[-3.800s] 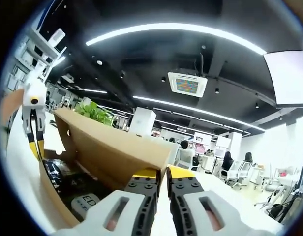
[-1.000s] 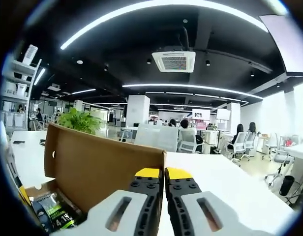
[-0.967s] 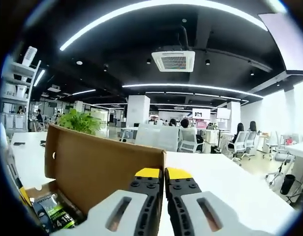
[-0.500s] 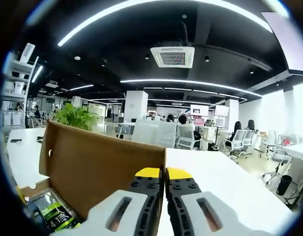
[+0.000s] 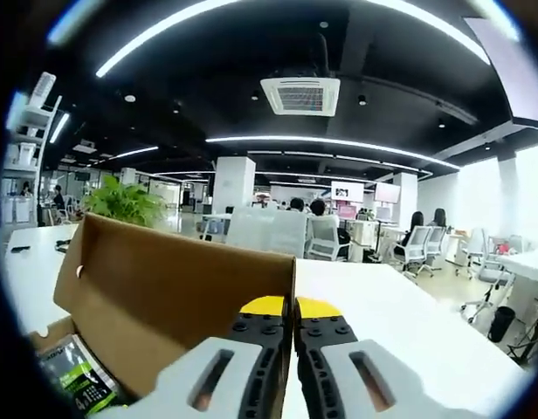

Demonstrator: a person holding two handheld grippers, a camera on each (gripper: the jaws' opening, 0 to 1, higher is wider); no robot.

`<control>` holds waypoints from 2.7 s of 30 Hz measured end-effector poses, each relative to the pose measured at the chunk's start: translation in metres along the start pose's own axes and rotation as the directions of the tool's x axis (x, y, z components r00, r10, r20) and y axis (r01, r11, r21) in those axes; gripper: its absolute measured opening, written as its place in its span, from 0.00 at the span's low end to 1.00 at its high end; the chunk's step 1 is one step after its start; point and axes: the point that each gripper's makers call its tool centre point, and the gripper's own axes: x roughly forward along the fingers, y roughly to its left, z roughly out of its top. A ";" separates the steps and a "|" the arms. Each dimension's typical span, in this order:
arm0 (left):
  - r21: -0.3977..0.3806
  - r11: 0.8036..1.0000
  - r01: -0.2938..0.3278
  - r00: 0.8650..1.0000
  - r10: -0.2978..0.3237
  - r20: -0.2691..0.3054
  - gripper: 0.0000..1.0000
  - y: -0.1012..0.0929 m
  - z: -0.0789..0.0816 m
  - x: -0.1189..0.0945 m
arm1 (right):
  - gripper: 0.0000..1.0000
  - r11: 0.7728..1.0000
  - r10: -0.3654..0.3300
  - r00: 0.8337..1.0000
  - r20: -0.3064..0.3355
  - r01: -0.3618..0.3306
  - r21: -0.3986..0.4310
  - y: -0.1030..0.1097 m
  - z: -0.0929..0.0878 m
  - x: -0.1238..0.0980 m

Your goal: Operate the shoe box by opening the lid, removing the specified soft item, and placing it in the target area until the item is outside and the box remains undamaged.

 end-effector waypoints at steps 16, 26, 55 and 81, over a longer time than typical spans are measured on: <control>0.000 1.000 -0.010 1.000 0.010 -0.007 0.06 0.000 0.000 0.001 | 0.00 1.000 0.005 0.998 -0.069 -0.007 -0.030 0.000 -0.016 0.017; -0.003 1.000 -0.008 1.000 0.008 -0.004 0.06 0.000 0.000 0.001 | 0.00 0.999 0.001 0.987 -0.163 -0.007 -0.037 0.000 -0.038 0.034; -0.010 1.000 -0.011 1.000 0.011 -0.011 0.07 0.000 -0.001 0.001 | 0.01 0.999 0.023 0.934 -0.358 -0.010 0.038 -0.002 -0.105 0.050; -0.022 1.000 -0.018 1.000 0.018 -0.026 0.07 0.000 -0.001 0.001 | 0.23 0.997 0.054 0.956 -0.289 -0.070 -0.045 -0.003 -0.084 0.039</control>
